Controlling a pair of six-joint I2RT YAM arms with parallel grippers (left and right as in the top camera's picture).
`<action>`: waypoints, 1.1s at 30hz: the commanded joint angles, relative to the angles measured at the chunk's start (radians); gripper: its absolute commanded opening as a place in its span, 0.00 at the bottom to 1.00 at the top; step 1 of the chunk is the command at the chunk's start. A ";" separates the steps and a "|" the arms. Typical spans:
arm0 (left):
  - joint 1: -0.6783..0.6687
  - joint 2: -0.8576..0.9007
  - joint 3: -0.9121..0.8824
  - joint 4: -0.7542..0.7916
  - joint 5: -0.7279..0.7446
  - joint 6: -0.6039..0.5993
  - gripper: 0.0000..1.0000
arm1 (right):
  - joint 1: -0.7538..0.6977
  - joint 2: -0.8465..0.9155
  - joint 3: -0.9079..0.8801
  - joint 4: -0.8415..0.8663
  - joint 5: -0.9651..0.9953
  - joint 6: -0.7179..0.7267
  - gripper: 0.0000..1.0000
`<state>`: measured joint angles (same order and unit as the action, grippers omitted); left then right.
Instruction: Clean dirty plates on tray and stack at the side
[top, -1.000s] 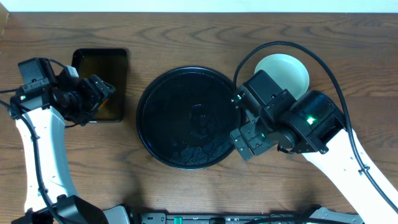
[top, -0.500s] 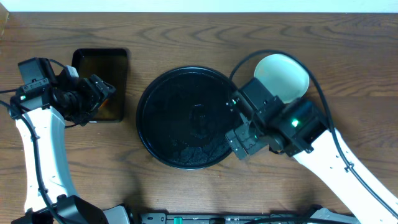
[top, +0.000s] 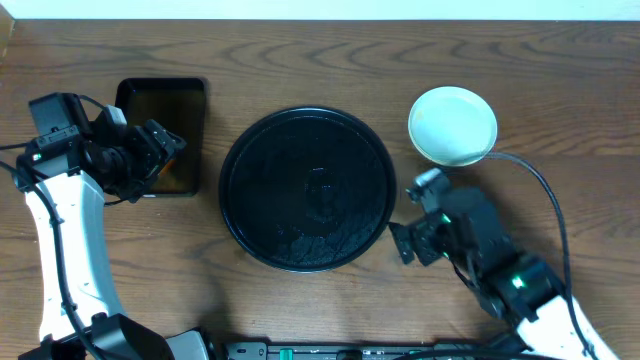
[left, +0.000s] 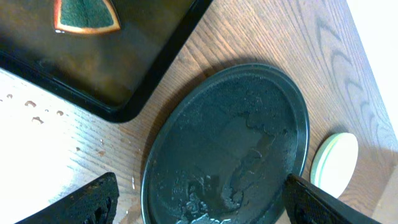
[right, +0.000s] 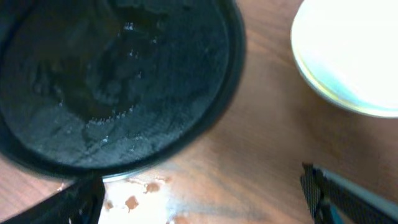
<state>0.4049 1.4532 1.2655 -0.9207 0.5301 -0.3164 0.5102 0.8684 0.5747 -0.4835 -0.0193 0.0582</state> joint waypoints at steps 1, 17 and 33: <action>0.004 0.004 -0.003 -0.006 0.008 0.005 0.85 | -0.069 -0.122 -0.149 0.100 -0.086 -0.030 0.99; 0.004 0.004 -0.003 -0.006 0.008 0.005 0.85 | -0.286 -0.686 -0.533 0.340 -0.169 -0.030 0.99; 0.004 0.004 -0.003 -0.006 0.008 0.005 0.85 | -0.498 -0.864 -0.541 0.384 -0.151 -0.098 0.99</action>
<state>0.4049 1.4532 1.2655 -0.9211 0.5293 -0.3164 0.0349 0.0246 0.0463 -0.1219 -0.1829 0.0090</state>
